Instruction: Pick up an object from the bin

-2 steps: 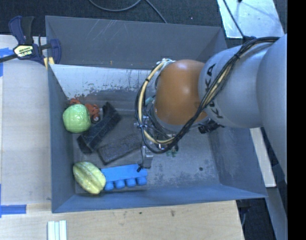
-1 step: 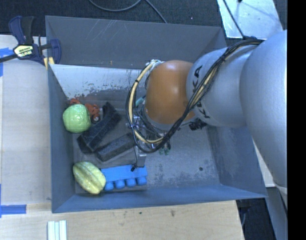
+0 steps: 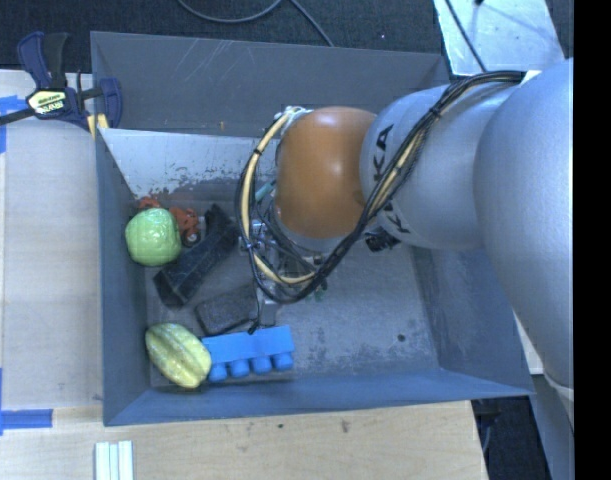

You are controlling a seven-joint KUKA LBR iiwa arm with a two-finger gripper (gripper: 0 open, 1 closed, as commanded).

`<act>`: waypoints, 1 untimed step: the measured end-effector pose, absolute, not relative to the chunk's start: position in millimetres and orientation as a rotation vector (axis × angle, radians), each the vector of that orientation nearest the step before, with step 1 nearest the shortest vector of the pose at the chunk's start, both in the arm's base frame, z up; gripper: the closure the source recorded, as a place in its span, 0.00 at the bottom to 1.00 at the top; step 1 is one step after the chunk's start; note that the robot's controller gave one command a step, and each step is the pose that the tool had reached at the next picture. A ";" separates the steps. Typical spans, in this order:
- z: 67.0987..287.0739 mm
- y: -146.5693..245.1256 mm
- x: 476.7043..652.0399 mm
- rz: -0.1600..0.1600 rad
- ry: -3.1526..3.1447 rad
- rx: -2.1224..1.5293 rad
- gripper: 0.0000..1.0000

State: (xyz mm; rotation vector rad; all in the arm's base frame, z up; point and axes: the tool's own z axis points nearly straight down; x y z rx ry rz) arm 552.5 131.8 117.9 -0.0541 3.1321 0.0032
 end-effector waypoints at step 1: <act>85.3 131.8 557.4 0.002 3.132 0.192 0.00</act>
Offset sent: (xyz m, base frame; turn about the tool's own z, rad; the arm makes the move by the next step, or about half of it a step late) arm -0.0097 -0.0041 -0.0479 0.0107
